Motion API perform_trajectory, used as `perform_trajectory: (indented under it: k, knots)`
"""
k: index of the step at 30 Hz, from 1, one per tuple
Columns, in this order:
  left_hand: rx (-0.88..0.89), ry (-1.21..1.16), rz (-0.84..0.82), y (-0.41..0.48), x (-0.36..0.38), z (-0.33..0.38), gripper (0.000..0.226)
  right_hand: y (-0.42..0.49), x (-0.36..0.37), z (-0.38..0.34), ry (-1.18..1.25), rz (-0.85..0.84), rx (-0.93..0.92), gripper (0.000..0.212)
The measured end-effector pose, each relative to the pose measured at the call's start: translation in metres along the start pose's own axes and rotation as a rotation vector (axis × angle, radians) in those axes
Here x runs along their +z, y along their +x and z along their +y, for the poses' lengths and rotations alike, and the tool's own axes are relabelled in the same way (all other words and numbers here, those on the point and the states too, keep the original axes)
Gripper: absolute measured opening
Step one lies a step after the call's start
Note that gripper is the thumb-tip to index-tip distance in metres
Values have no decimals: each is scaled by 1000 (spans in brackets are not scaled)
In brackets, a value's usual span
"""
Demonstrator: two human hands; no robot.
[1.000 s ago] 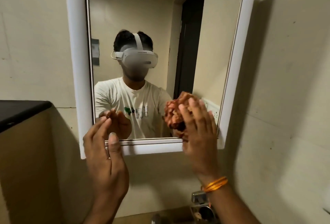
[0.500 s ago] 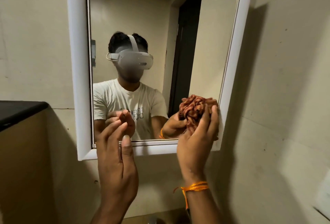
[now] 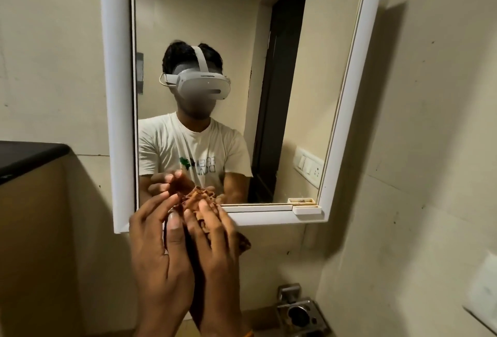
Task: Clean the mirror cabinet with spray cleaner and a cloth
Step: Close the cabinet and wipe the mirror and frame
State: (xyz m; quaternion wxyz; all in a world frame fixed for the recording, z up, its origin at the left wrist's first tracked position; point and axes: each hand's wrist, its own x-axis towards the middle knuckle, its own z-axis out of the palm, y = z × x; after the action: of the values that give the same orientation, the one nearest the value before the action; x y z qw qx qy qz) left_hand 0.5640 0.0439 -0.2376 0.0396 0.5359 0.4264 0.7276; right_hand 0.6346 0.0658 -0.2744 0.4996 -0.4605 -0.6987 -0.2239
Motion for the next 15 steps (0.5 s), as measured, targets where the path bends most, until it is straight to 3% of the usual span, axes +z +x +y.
perform_trajectory:
  k: [4,9,12,15]
  knots:
    - [20,5,-4,-4,-1,0,31,14,-36,13,201,117,129,83]
    - [15,15,1,-3,-5,-1,30,65,-94,87,52,506,536,50]
    - [17,19,9,-3,-6,-1,31,76,-108,113,-53,362,763,45]
    - [21,1,4,-4,-3,0,31,69,-107,107,-183,218,773,43]
